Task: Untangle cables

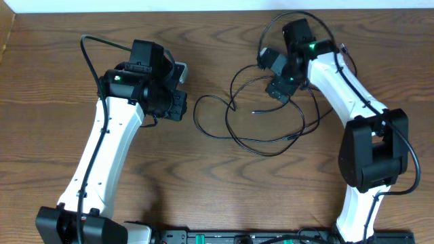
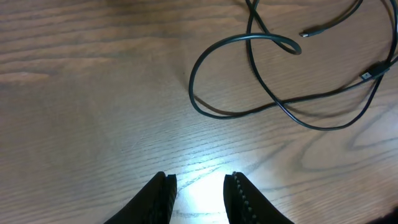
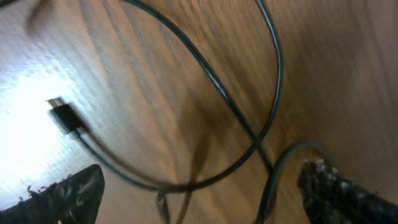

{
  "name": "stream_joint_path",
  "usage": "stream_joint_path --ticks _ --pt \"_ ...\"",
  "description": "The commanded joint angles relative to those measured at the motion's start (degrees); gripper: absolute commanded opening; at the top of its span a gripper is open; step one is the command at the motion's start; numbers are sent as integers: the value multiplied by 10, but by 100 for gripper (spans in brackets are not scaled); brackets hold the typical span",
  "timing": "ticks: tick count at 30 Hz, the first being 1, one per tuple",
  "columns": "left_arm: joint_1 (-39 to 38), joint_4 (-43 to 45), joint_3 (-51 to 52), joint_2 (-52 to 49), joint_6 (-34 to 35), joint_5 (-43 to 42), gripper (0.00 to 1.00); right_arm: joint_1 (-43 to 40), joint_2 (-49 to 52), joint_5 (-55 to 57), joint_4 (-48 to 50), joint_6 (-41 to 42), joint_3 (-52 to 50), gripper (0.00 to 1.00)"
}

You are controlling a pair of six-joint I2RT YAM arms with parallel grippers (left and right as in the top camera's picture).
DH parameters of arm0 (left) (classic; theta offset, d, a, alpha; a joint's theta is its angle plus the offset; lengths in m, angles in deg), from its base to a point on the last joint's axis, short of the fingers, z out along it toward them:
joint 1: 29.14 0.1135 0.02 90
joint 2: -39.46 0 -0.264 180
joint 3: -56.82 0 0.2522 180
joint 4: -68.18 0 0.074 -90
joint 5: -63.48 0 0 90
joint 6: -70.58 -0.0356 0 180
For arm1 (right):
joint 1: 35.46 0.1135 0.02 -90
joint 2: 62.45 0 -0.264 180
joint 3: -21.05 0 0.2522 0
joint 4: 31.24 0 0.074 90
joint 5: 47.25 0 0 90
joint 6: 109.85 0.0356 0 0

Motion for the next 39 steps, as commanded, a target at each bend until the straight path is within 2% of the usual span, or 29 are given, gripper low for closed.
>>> stream_joint_path --ticks 1,8,22,23,24,25,27,33,39 --pt "2 -3 2 -2 1 0 32 4 -3 -6 46 -68 -31 93" --pt "2 -3 2 -2 5 0 32 4 0 -7 150 -70 -63 93" --pt "2 -3 2 -2 9 0 32 4 77 -8 209 -38 -63 80" --pt "2 -3 2 -2 9 0 32 4 80 -8 209 -35 -63 76" --pt "2 -3 2 -2 9 0 32 4 83 -8 209 -34 -63 68" --pt "2 -2 2 -2 9 0 32 4 83 -8 209 -32 -63 50" --pt "2 -2 2 -2 9 0 32 4 83 -8 209 -27 -63 1" --pt "2 4 2 -2 9 0 32 5 61 10 210 49 -54 1" --pt "2 9 2 -2 9 0 33 6 -47 15 214 56 -52 1"
